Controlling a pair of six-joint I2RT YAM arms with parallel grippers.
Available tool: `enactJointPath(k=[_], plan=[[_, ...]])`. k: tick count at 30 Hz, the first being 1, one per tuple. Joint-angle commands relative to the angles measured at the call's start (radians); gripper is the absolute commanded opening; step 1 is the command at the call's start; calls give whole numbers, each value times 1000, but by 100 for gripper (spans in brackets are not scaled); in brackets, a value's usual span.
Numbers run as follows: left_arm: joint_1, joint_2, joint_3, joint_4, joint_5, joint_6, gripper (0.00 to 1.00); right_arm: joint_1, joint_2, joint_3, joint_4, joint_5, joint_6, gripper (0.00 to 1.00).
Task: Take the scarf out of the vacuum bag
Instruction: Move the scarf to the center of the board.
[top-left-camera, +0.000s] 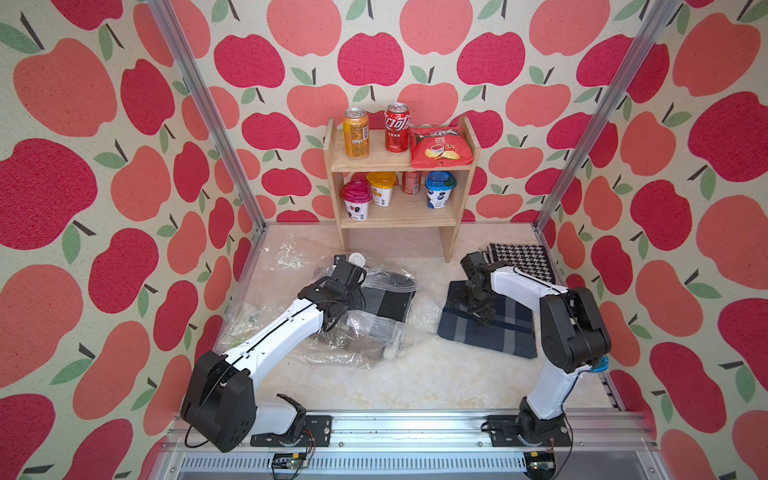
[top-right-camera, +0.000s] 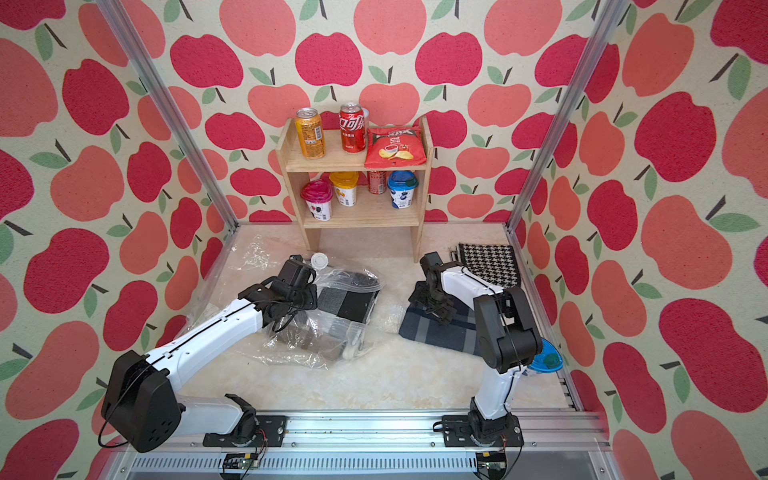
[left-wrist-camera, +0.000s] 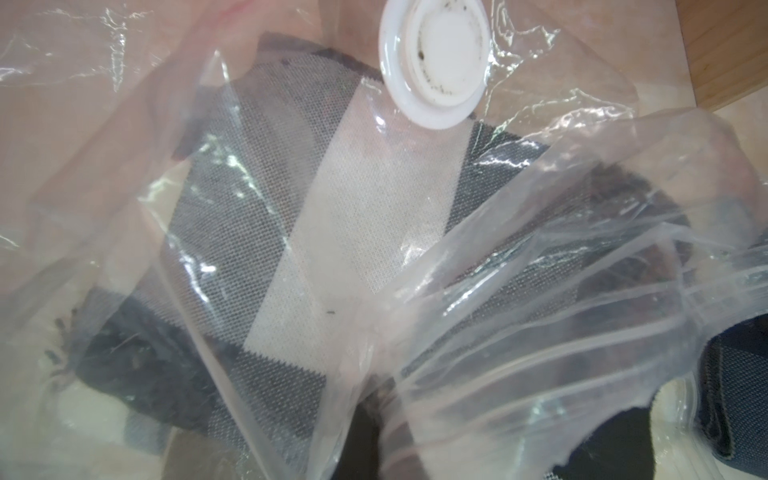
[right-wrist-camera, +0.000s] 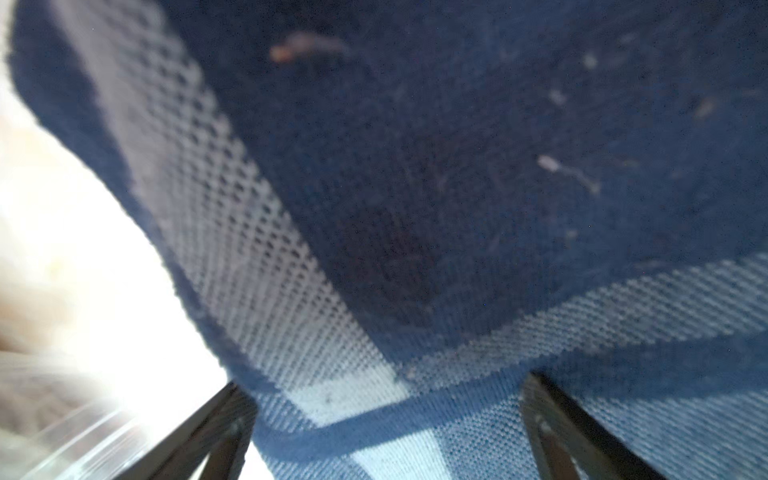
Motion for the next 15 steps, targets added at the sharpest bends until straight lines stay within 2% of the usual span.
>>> enactJointPath(k=[1, 11, 15], plan=[[11, -23, -12, 4, -7, 7, 0, -2, 72, 20, -86, -5, -145, 100], [12, -34, -27, 11, 1, 2, 0, -30, 102, 38, -180, 112, -445, 100], [12, -33, -22, 9, 2, 6, 0, -76, 79, 10, -186, 140, -439, 100]])
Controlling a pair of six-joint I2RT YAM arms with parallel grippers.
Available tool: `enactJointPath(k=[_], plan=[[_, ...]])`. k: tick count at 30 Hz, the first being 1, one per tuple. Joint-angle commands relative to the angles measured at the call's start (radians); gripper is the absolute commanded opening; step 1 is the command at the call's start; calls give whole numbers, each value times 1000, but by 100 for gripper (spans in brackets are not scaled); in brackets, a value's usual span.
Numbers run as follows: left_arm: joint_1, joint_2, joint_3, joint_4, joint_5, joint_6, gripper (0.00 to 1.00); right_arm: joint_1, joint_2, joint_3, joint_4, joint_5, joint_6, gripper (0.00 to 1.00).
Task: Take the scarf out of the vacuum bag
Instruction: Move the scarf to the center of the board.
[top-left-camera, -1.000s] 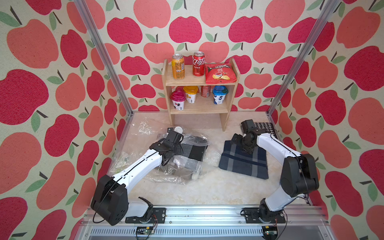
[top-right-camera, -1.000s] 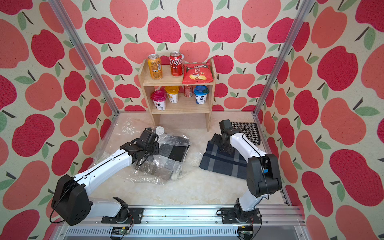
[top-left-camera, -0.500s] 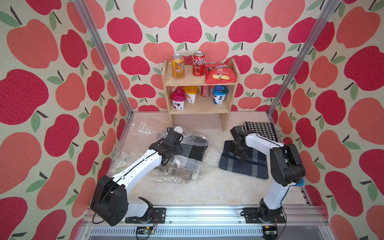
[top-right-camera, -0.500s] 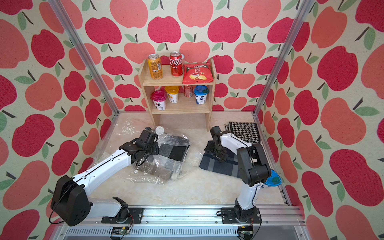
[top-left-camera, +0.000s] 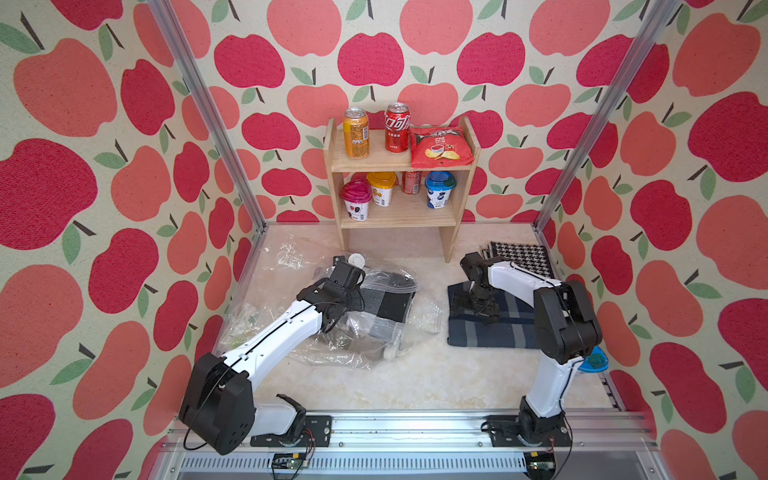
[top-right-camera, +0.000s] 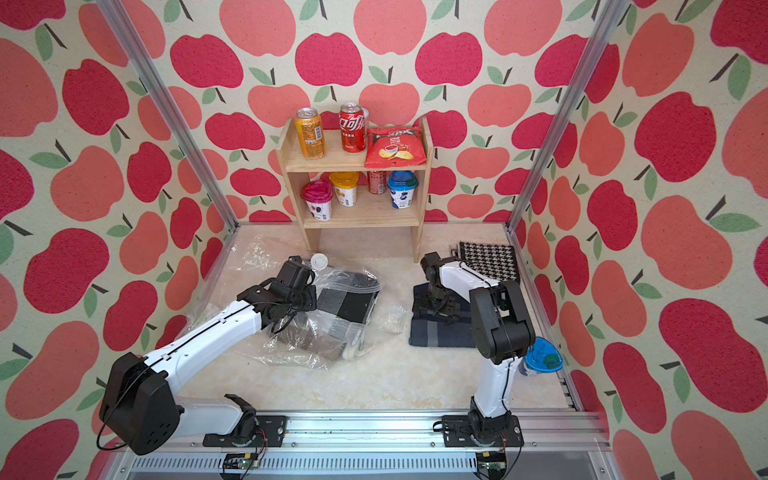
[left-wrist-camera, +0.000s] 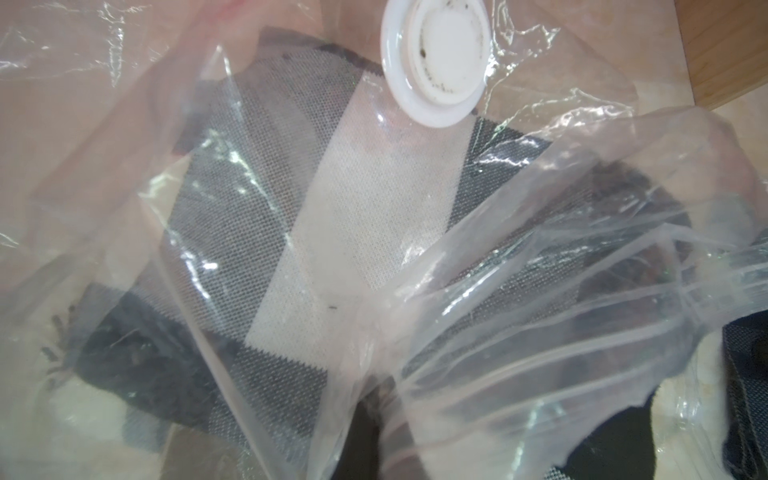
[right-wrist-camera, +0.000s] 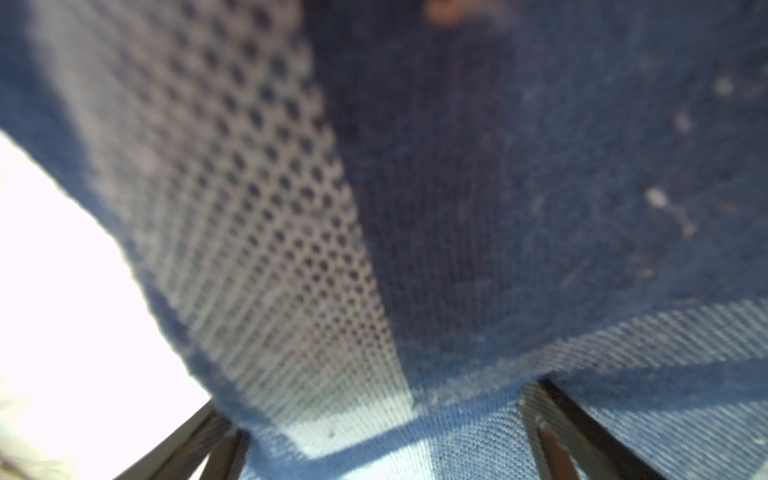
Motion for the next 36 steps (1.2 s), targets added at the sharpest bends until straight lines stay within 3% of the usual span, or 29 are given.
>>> enactJointPath(k=[1, 9, 19, 25, 32, 36], plan=[[9, -22, -5, 2, -5, 6, 0, -52, 7, -65, -36, 74, -60, 100], [11, -21, 2, -1, -1, 7, 0, -127, -50, -157, -22, 63, -48, 100], [11, -33, 3, -9, 6, 8, 0, -193, -82, -154, -52, 237, -190, 100], [9, -47, 2, -11, 24, 8, 0, -221, -125, -138, -39, 278, -236, 100], [-4, -42, -2, 1, 39, 4, 0, -130, -318, -52, -4, 153, -194, 100], [-12, -25, 5, 7, 44, 2, 0, -40, -424, -56, 96, -62, -127, 100]])
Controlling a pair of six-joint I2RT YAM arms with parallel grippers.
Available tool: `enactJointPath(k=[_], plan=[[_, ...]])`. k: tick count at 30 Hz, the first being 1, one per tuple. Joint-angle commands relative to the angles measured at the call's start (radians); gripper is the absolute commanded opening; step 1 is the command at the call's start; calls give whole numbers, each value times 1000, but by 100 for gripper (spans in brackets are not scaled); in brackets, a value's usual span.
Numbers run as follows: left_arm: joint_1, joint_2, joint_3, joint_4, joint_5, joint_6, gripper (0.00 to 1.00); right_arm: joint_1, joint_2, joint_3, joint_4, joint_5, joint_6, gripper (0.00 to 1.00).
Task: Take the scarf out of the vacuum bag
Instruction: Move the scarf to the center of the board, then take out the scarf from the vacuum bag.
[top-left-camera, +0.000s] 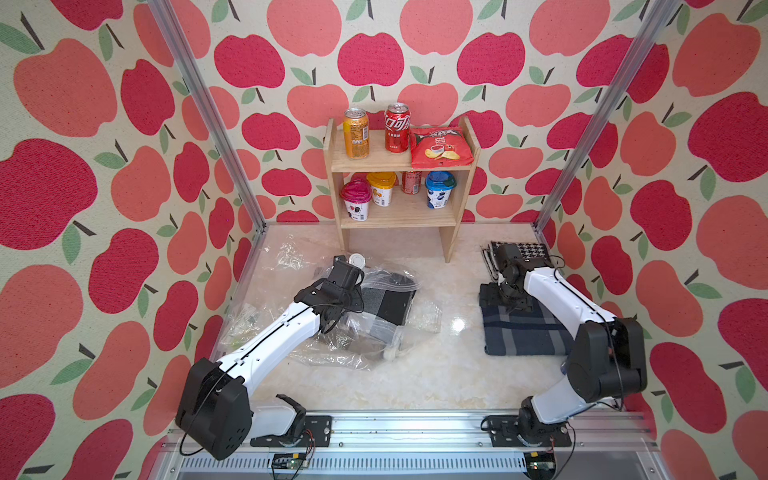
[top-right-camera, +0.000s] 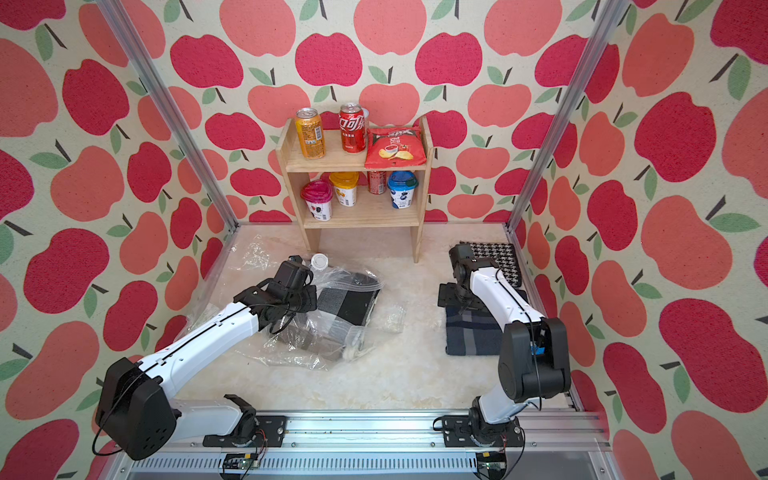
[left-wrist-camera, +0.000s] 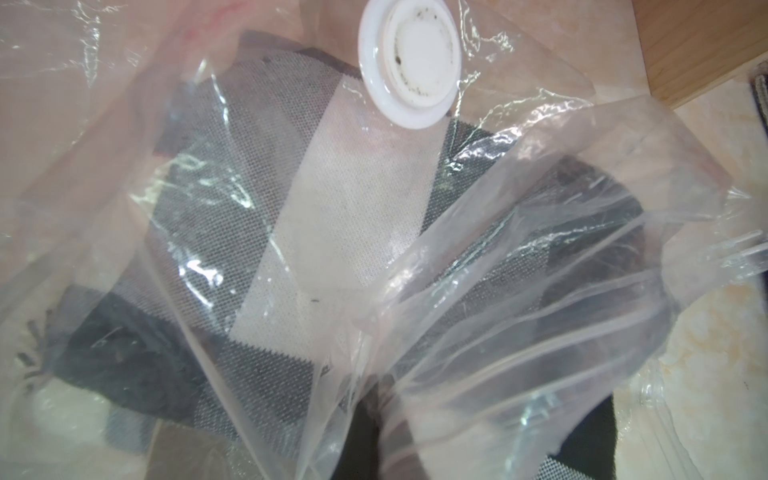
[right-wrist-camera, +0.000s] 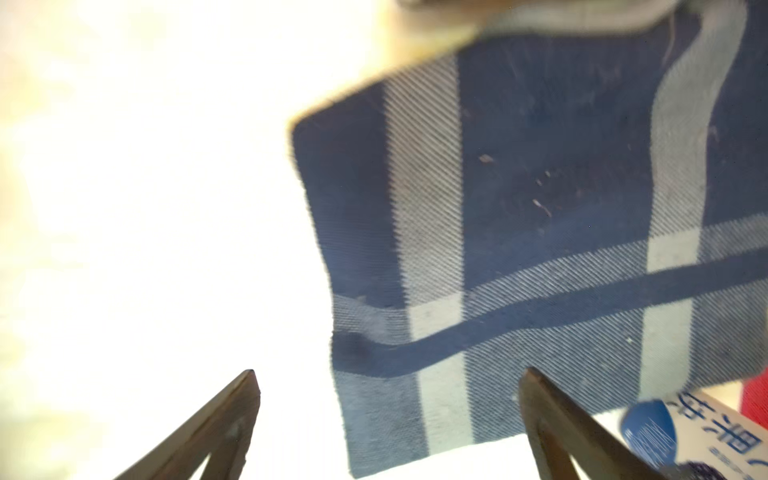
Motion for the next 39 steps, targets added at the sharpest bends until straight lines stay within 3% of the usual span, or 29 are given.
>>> enactJointPath(k=[1, 6, 11, 22, 39], plan=[[-8, 4, 6, 7, 2, 5, 0, 72, -93, -4, 109, -217, 81, 100], [-23, -1, 3, 15, 9, 15, 0, 152, -211, -160, 410, -462, 284, 100], [-39, -54, -32, 62, 38, 46, 0, 240, -192, -258, 596, -595, 440, 100], [-115, -180, -100, 149, 112, 119, 0, 426, -103, -363, 871, -681, 695, 95], [-268, -241, -181, 196, 37, 93, 0, 597, -22, -444, 1097, -666, 968, 92]])
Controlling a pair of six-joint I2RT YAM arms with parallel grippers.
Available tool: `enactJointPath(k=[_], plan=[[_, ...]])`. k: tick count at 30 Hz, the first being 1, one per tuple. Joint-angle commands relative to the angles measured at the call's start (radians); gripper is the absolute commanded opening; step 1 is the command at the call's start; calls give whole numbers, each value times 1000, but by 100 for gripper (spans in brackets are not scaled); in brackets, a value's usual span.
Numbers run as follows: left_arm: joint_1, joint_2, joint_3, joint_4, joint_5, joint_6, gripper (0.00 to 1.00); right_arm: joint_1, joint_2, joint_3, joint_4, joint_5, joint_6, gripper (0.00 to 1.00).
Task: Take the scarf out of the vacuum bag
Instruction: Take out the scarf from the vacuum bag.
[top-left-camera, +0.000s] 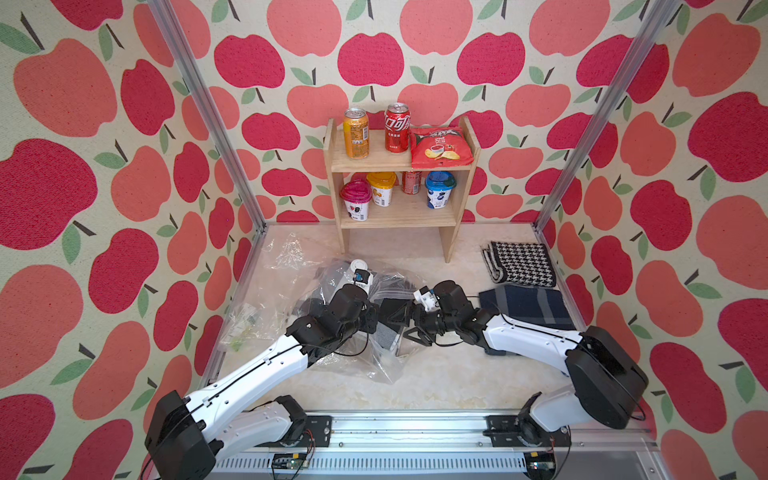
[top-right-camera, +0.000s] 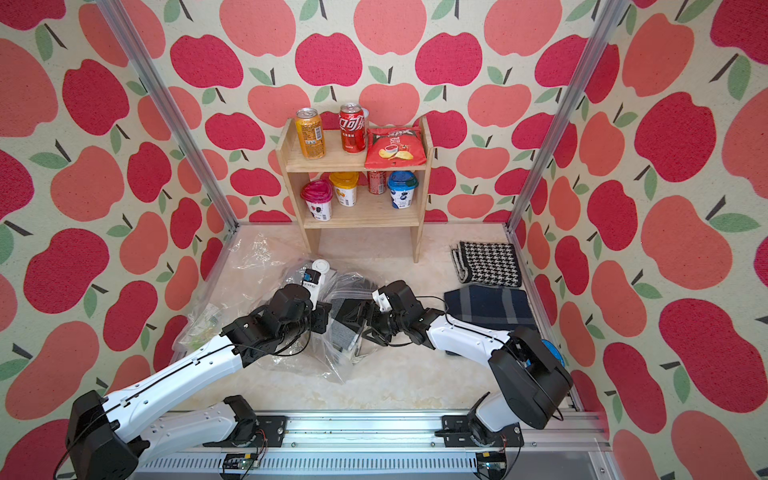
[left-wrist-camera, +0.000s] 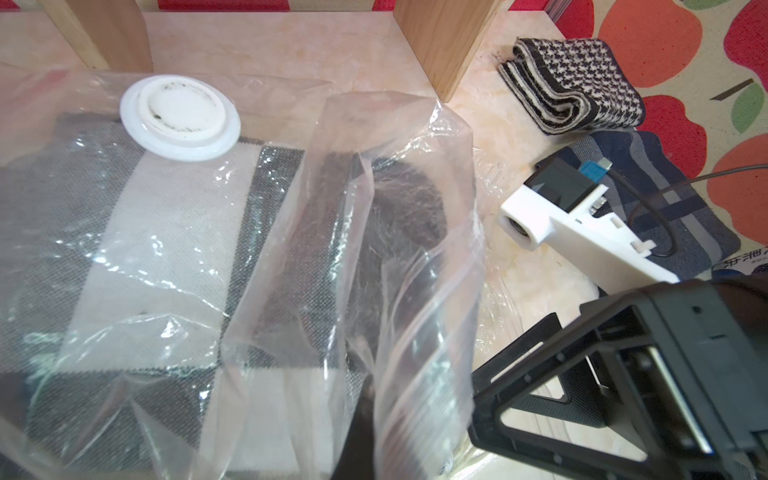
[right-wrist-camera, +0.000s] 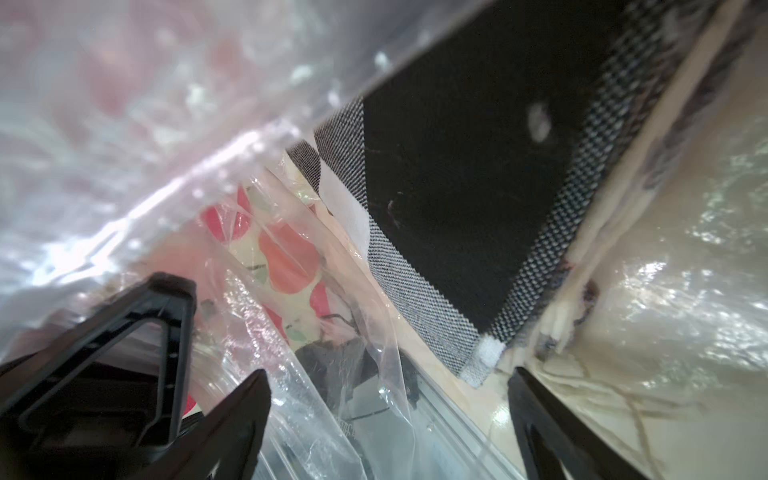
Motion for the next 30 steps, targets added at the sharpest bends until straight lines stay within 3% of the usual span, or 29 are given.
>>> enactJointPath(k=[1, 14, 22, 30], plan=[[-30, 1, -19, 17, -33, -9, 0, 41, 15, -23, 76, 6, 93, 91], [-73, -9, -78, 38, -95, -57, 0, 145, 111, -125, 356, 65, 288, 91], [-79, -16, -86, 36, -102, -61, 0, 166, 155, -144, 439, 103, 327, 90], [-82, -17, -88, 23, -110, -60, 0, 148, 155, -146, 445, 119, 327, 78]])
